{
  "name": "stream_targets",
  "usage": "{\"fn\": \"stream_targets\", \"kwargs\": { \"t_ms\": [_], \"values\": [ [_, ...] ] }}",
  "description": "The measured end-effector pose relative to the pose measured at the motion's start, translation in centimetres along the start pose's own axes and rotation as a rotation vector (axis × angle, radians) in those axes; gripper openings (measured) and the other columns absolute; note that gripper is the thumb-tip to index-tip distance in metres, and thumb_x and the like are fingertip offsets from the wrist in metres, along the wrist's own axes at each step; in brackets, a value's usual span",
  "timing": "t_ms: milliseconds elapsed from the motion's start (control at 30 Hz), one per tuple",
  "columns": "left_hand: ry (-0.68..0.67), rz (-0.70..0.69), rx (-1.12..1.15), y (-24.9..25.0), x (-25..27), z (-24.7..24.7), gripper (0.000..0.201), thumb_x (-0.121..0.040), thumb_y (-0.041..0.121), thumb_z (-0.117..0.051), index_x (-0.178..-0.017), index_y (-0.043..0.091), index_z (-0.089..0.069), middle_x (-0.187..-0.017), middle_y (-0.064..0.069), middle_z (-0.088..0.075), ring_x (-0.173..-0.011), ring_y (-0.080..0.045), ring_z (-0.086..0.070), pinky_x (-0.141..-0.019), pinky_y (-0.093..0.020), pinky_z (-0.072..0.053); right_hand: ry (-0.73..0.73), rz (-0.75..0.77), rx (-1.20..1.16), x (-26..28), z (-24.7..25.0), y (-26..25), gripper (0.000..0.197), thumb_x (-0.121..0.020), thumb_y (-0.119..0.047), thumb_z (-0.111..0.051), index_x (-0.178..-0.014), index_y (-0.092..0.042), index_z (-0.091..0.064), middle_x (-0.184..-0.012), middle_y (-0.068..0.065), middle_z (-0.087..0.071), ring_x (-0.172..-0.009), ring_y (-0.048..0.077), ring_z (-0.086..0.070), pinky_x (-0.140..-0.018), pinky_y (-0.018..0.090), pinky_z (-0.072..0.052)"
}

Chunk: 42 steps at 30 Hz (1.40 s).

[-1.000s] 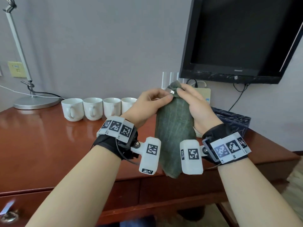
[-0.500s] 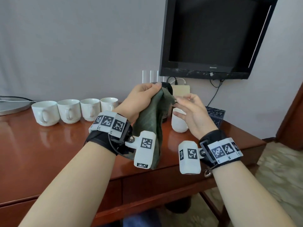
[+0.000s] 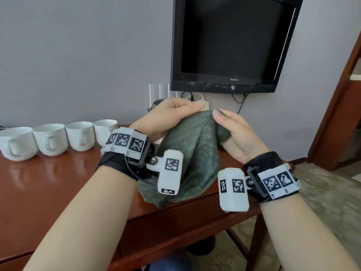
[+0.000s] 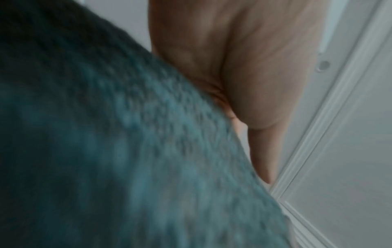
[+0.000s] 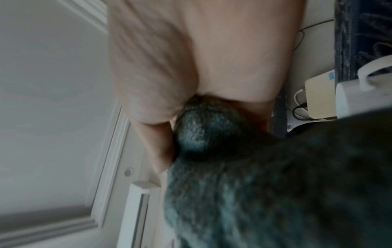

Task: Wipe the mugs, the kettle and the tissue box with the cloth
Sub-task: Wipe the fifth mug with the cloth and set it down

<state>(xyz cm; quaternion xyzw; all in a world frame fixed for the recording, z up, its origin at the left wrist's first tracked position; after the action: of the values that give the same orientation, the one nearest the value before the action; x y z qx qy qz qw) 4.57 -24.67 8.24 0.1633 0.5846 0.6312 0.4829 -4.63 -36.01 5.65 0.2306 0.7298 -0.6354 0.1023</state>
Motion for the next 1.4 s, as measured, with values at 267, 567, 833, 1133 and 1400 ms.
{"fn": "stream_targets", "kwargs": {
  "t_ms": [267,567,833,1133,1400],
  "values": [
    [0.229,0.121,0.014,-4.8,-2.4,-0.3,0.023,-0.095,0.027,-0.064,-0.086,0.006,-0.066,-0.07,0.004,-0.056,-0.06,-0.005,-0.048,-0.054,-0.013,-0.04,0.201,0.111,-0.311,1.5,4.0,-1.9,0.045,-0.087,-0.034,-0.051,-0.125,-0.012,-0.057,-0.111,0.006,-0.069,-0.104,0.017,-0.065,-0.09,0.036,-0.054],
    [0.385,0.24,-0.181,-9.5,-3.8,0.0,0.015,-0.091,0.019,-0.067,-0.103,0.012,-0.061,-0.095,-0.003,-0.059,-0.075,-0.01,-0.053,-0.065,-0.019,-0.045,0.274,-0.084,-0.299,1.0,7.4,3.9,0.034,-0.1,-0.029,-0.043,-0.13,-0.012,-0.047,-0.117,0.012,-0.068,-0.1,0.026,-0.068,-0.077,0.042,-0.058],
    [0.322,0.11,-0.643,-11.4,-6.1,-4.1,0.021,-0.09,0.024,-0.064,-0.082,0.005,-0.071,-0.09,-0.007,-0.07,-0.088,-0.021,-0.062,-0.074,-0.025,-0.047,0.374,-0.267,-0.297,0.2,11.2,8.8,0.015,-0.104,-0.018,-0.033,-0.093,-0.019,-0.044,-0.062,0.003,-0.042,-0.037,0.007,-0.031,-0.031,0.017,-0.026],
    [0.103,0.082,-1.214,-11.0,-9.6,-6.8,0.076,-0.078,0.067,-0.066,-0.127,0.011,-0.051,-0.13,-0.006,-0.054,-0.125,-0.027,-0.044,-0.107,-0.039,-0.028,0.459,-0.238,-0.275,0.2,13.4,9.8,0.019,-0.104,-0.015,-0.033,-0.086,-0.016,-0.04,-0.058,0.001,-0.042,-0.035,0.007,-0.029,-0.031,0.016,-0.023],
    [0.045,0.099,-1.345,-10.4,-9.5,-6.2,0.052,-0.081,0.035,-0.071,-0.124,0.013,-0.051,-0.123,-0.005,-0.057,-0.121,-0.026,-0.041,-0.104,-0.038,-0.025,0.445,-0.23,-0.252,0.1,13.1,9.8,0.018,-0.104,-0.015,-0.035,-0.088,-0.018,-0.042,-0.061,0.003,-0.042,-0.036,0.008,-0.031,-0.032,0.017,-0.024]
  ]
}}
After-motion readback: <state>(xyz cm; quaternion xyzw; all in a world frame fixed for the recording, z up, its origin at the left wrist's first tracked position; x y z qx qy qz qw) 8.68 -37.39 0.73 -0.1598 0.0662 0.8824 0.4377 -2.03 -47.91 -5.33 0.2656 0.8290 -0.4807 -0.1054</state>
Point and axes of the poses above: each hand's wrist, its own x-axis away from the middle knuckle, its own z-axis out of the back of the hand, y = z × x, the point moved 5 cm from there along -x, towards the middle knuckle
